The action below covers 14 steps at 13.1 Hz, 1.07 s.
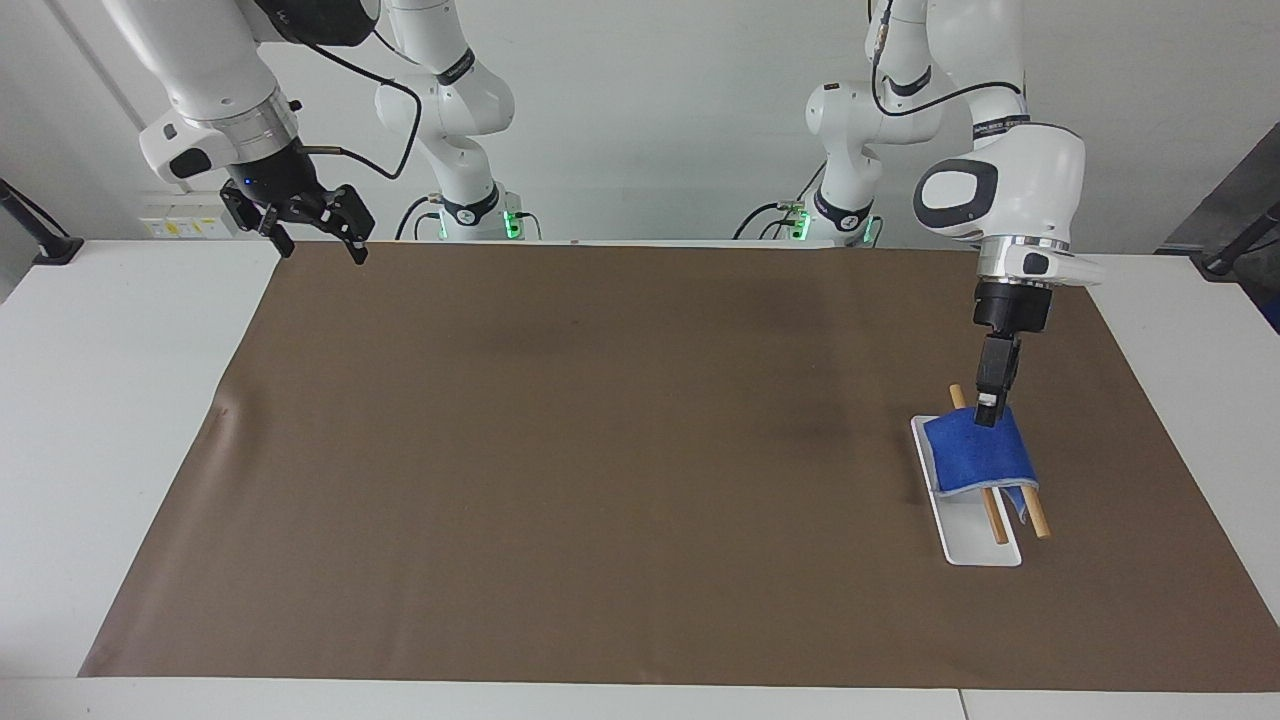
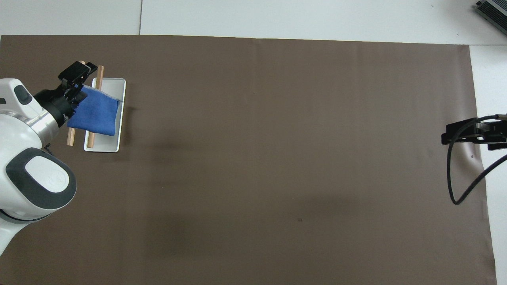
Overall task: Right arm passes towel to left arm to hang
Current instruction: 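Open the left gripper and lift it away from the hung towel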
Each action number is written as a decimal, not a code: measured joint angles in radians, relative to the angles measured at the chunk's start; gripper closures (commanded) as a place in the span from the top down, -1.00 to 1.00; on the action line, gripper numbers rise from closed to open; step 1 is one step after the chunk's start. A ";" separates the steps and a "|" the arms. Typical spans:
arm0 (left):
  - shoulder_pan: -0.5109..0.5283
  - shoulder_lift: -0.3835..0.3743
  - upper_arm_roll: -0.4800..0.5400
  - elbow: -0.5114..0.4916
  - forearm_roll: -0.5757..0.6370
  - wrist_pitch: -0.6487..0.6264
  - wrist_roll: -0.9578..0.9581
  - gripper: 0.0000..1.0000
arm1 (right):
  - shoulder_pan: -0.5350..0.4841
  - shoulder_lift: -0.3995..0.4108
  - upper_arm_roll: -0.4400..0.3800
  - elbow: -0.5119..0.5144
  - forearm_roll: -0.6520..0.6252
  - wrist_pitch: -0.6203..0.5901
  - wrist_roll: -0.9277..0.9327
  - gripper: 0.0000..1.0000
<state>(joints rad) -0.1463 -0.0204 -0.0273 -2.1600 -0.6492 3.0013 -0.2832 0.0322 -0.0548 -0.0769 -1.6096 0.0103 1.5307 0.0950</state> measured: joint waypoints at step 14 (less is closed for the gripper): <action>0.017 0.085 0.028 0.686 0.708 -1.274 0.250 1.00 | -0.024 0.001 0.002 0.000 0.000 0.000 -0.002 1.00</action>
<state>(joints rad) -0.1294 0.0649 0.0010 -1.4737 0.0587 1.7275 -0.0328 0.0077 -0.0538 -0.0752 -1.6096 0.0103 1.5304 0.0930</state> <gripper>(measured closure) 0.000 0.000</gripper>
